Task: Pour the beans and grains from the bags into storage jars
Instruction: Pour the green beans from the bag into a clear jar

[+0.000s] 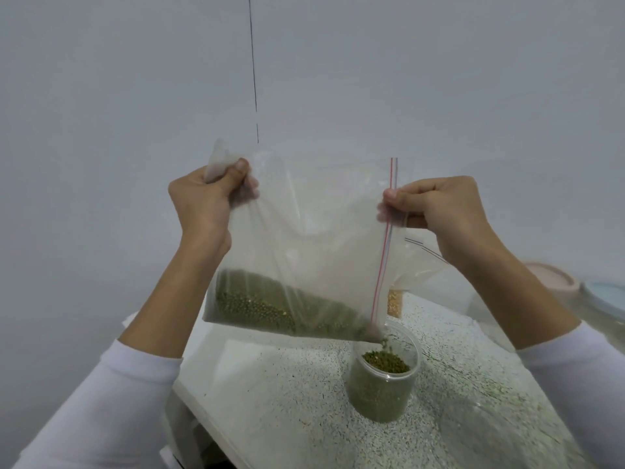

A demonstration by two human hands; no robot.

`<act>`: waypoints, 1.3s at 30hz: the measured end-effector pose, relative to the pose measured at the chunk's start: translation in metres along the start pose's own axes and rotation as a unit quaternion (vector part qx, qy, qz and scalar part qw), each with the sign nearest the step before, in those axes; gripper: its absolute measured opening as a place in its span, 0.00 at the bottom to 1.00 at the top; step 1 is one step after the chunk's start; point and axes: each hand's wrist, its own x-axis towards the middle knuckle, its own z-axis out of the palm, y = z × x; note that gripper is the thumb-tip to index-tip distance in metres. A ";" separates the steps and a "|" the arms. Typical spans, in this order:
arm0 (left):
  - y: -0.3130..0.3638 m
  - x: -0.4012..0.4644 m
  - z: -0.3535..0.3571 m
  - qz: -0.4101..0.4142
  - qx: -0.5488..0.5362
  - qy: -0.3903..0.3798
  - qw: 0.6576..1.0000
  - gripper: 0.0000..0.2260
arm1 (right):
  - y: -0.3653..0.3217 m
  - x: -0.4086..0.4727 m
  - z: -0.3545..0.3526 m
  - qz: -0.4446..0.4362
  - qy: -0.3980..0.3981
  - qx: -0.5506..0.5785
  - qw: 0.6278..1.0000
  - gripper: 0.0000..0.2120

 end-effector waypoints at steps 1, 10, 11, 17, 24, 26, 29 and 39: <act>0.001 0.001 0.000 0.004 -0.002 0.005 1.000 0.05 | -0.001 0.001 -0.002 -0.004 0.005 0.003 1.000 0.04; 0.002 0.003 0.001 0.009 0.008 -0.011 1.000 0.05 | -0.001 0.000 -0.005 -0.016 0.003 0.008 1.000 0.04; 0.002 0.003 0.001 0.007 0.017 -0.019 1.000 0.05 | 0.000 -0.001 -0.004 -0.016 -0.004 0.004 1.000 0.04; 0.003 0.003 0.002 0.013 0.019 -0.005 1.000 0.05 | -0.003 0.001 -0.006 -0.014 0.008 0.011 1.000 0.04; 0.001 0.003 0.003 0.007 0.021 -0.006 1.000 0.05 | -0.001 0.002 -0.004 -0.006 -0.001 0.004 1.000 0.04; 0.002 0.006 0.002 0.010 0.033 -0.018 0.999 0.05 | -0.001 0.003 -0.003 -0.010 -0.001 0.008 1.000 0.05; 0.002 0.006 0.002 0.013 0.069 -0.051 0.996 0.05 | 0.003 0.001 0.003 0.000 -0.019 -0.011 1.000 0.04; 0.003 0.008 -0.006 0.008 0.057 -0.027 0.998 0.05 | -0.001 0.003 0.004 0.003 -0.011 0.001 1.000 0.05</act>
